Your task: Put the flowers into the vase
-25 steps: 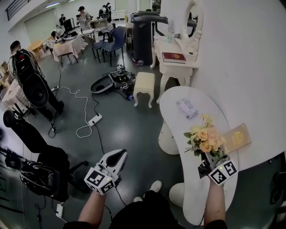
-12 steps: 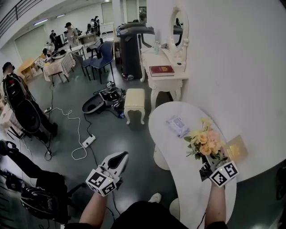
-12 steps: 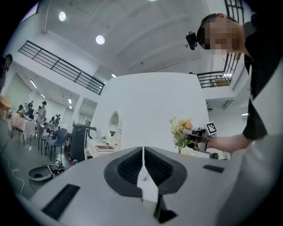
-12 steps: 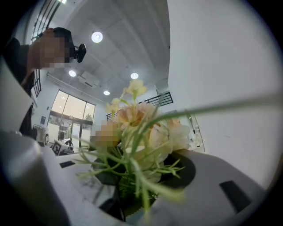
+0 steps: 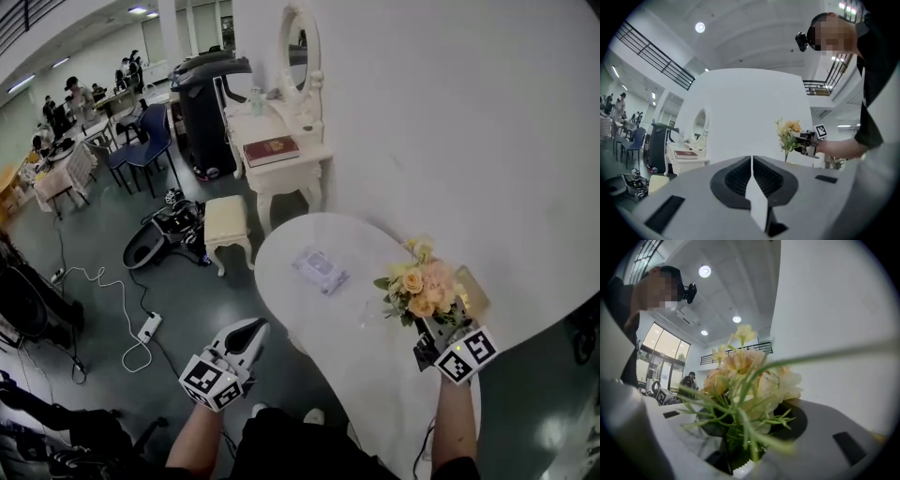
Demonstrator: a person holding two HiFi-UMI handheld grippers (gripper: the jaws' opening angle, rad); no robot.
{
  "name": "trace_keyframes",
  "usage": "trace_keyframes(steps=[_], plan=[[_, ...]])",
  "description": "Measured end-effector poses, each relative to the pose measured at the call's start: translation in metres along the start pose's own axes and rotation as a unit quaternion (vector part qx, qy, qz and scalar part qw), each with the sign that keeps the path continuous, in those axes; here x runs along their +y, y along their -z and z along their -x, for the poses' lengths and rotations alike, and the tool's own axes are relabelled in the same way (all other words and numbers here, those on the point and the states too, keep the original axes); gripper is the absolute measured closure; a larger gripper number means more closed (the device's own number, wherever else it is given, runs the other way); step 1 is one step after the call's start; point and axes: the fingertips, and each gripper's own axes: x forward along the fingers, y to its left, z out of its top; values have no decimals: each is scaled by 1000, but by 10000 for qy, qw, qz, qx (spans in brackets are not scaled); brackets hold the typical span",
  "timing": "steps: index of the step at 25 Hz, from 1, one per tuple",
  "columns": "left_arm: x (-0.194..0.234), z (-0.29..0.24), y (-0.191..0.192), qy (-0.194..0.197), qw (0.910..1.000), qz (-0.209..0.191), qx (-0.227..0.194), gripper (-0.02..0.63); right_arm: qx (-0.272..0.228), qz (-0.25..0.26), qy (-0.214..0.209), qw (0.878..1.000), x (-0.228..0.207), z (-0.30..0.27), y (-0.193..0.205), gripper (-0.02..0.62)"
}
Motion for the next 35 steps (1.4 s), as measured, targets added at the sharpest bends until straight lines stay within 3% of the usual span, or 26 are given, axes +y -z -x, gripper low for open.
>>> trace_keyframes(steps=[8, 12, 19, 24, 35], plan=[[6, -73, 7, 818, 9966, -33, 123, 586, 16, 84, 699, 9975, -37, 11, 1, 402], [45, -109, 13, 1129, 9935, -38, 138, 586, -93, -49, 1002, 9949, -57, -23, 15, 402], [36, -127, -8, 1607, 9869, -5, 158, 586, 0, 64, 1249, 9921, -47, -21, -5, 402], [45, -139, -2, 1791, 9835, 75, 235, 586, 64, -49, 1361, 9907, -49, -30, 0, 402], [61, -153, 16, 1767, 9824, 221, 563, 586, 317, -374, 1306, 9902, -62, -47, 33, 402]])
